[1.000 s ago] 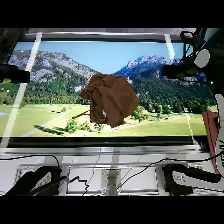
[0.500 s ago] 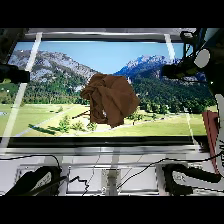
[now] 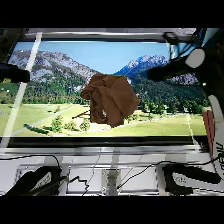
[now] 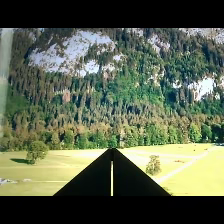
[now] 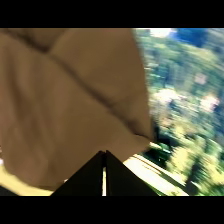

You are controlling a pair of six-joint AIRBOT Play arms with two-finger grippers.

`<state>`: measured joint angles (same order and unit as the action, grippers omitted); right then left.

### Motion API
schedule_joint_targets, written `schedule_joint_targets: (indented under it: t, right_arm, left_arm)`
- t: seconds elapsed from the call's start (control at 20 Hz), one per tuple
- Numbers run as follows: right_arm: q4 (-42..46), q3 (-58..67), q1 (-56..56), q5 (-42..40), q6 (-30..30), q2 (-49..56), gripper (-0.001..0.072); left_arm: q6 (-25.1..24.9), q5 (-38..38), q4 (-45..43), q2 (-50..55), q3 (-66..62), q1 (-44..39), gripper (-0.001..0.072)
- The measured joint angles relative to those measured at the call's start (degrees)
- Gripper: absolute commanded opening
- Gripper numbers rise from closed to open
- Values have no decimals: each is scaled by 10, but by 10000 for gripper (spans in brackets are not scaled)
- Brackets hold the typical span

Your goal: Fold the clothes and pants, and hang the long-sleeved shirts on hangers.

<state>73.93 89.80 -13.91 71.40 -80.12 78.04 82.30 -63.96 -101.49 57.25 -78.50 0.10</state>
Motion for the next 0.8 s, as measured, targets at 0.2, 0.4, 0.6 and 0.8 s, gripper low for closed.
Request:
schedule_joint_targets:
  t: [0.2, 0.4, 0.6, 0.8]
  right_arm:
    - [-6, 0, -137, -70, 46, 17, 359]
    - [49, 0, -251, -136, 45, 89, 657]
    - [71, 0, -311, -176, 40, 171, 672]
    - [105, 0, -331, -224, 32, 226, 659]
  left_arm:
    - [0, -12, 0, 14, 0, 0, 37]
    - [0, -35, 0, 25, 0, 0, 557]
    - [0, -42, 0, 28, 0, 0, 557]
    - [0, -43, 0, 33, 0, 0, 557]
